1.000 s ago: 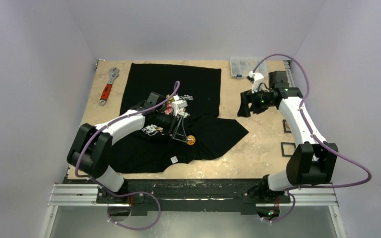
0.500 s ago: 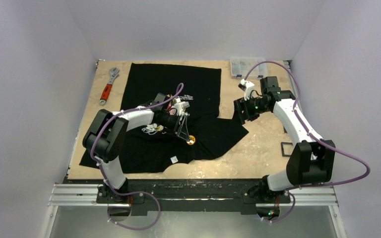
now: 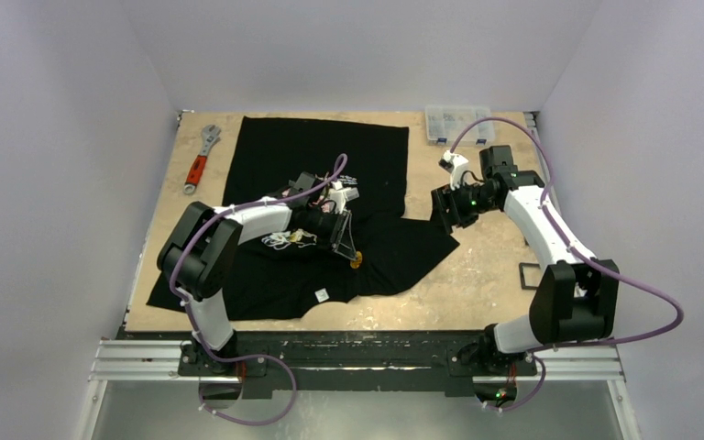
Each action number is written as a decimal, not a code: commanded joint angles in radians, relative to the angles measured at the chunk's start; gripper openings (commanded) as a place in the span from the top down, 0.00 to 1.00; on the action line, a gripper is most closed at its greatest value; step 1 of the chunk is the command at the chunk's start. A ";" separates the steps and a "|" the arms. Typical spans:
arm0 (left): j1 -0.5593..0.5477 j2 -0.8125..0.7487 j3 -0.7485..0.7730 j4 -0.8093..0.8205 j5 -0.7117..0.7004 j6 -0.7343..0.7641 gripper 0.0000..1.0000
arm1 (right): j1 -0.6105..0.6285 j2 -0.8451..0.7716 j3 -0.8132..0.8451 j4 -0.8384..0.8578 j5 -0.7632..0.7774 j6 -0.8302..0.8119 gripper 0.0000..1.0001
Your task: Remove the brooch from the garment
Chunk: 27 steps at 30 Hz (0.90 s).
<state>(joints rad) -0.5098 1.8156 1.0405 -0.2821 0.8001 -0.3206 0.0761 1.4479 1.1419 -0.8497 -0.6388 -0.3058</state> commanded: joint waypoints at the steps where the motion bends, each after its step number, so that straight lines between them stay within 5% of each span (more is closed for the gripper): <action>1: -0.008 -0.039 0.005 0.066 0.050 -0.076 0.87 | 0.003 -0.050 -0.007 0.049 -0.017 -0.009 0.28; 4: -0.008 -0.048 0.009 0.065 0.029 -0.119 1.00 | 0.027 -0.077 -0.025 0.111 0.001 0.020 0.29; 13: 0.043 -0.079 0.012 0.097 0.007 -0.410 1.00 | 0.253 -0.168 -0.132 0.398 0.196 0.178 0.32; 20: 0.082 -0.080 0.167 -0.322 -0.176 -0.539 1.00 | 0.465 -0.188 -0.221 0.624 0.312 0.158 0.43; 27: 0.125 -0.140 0.111 -0.347 -0.165 -0.706 1.00 | 0.631 -0.173 -0.280 0.822 0.373 0.180 0.46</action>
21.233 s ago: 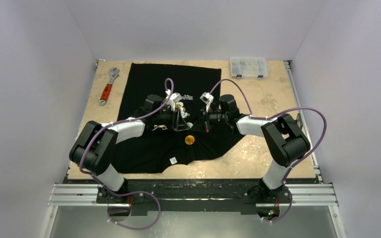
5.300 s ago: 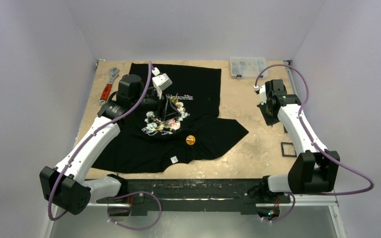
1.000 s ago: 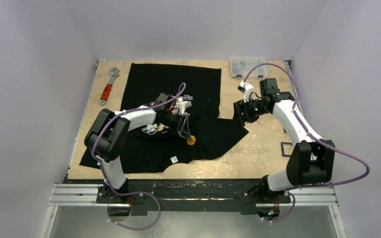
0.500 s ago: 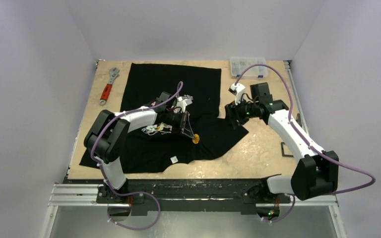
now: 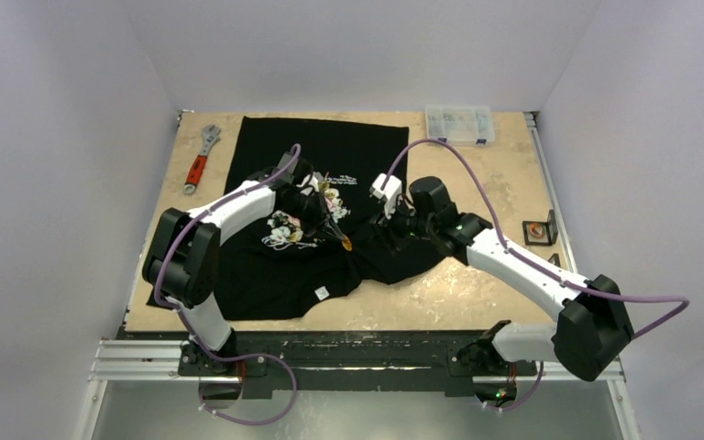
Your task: Remove the brooch from the garment
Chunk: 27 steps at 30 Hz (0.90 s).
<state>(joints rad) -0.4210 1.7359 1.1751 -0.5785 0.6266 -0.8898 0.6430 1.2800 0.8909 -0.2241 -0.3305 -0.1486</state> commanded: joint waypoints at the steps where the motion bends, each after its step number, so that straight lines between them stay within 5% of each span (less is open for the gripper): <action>1: 0.048 -0.061 -0.036 -0.044 0.023 -0.162 1.00 | 0.079 0.000 -0.039 0.228 0.072 0.029 0.46; 11: 0.074 -0.071 -0.070 0.026 0.125 -0.299 1.00 | 0.233 0.073 -0.087 0.380 0.174 -0.065 0.50; 27: 0.091 -0.101 -0.136 0.116 0.211 -0.407 1.00 | 0.260 0.159 -0.084 0.423 0.265 -0.229 0.68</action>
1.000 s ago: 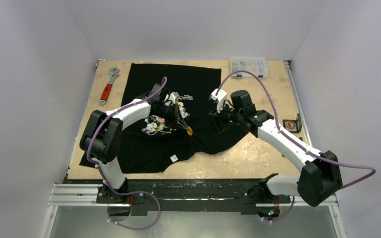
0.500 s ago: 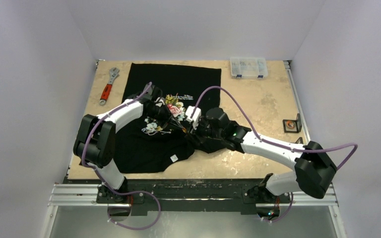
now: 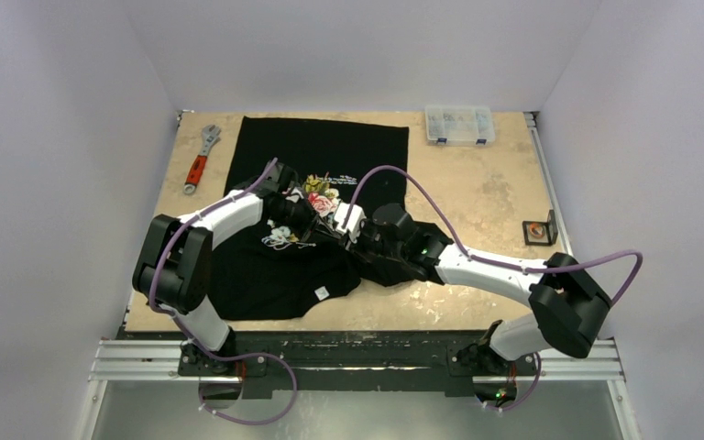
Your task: Remove the brooch from the garment
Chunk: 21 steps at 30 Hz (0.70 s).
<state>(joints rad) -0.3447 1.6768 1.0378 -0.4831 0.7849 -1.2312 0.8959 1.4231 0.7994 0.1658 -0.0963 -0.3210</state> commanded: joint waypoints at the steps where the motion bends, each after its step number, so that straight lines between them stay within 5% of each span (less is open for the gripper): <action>1: 0.015 -0.042 -0.001 0.026 0.056 -0.070 1.00 | 0.009 0.016 0.006 0.027 0.030 -0.060 0.68; 8: 0.015 -0.047 -0.013 0.053 0.066 -0.097 1.00 | 0.021 0.015 -0.011 0.035 0.056 -0.096 0.72; 14: 0.022 -0.055 -0.018 0.066 0.068 -0.093 1.00 | 0.021 0.020 -0.011 0.029 0.063 -0.112 1.00; 18: 0.048 -0.068 0.021 0.082 0.053 0.072 0.59 | 0.019 0.002 0.011 -0.003 -0.012 -0.058 1.00; 21: 0.085 -0.109 0.085 0.013 -0.016 0.291 0.37 | -0.006 -0.024 0.039 -0.044 -0.087 0.000 1.00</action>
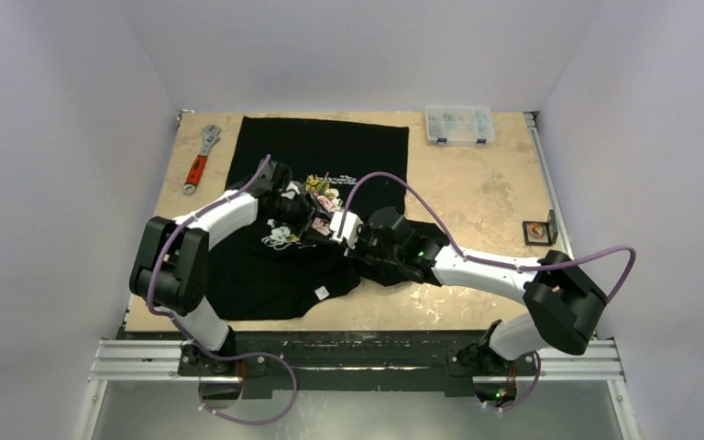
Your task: Remove the brooch from the garment
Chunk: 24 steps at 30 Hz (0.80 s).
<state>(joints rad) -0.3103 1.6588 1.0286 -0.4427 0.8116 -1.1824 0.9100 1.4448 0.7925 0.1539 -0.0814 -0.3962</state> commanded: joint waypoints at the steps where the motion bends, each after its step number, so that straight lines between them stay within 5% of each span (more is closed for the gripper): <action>1: 0.070 -0.114 0.093 -0.023 -0.062 0.278 0.32 | -0.031 -0.055 0.056 -0.043 -0.130 0.100 1.00; 5: 0.160 -0.273 -0.008 0.157 -0.127 0.420 0.13 | -0.088 -0.064 0.105 -0.092 -0.283 0.189 1.00; 9: 0.207 -0.362 -0.051 0.195 -0.044 0.676 0.09 | -0.164 -0.047 0.150 -0.121 -0.429 0.270 1.00; 17: 0.201 -0.505 -0.226 0.453 0.241 1.053 0.25 | -0.256 -0.043 0.220 -0.182 -0.655 0.329 1.00; 24: 0.039 -0.546 -0.206 0.356 0.205 1.363 0.30 | -0.267 -0.060 0.254 -0.201 -0.724 0.359 1.00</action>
<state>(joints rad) -0.1837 1.1519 0.8036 -0.1211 0.9810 -0.0616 0.6479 1.4200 0.9894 -0.0429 -0.7158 -0.0784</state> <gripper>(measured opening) 0.710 0.018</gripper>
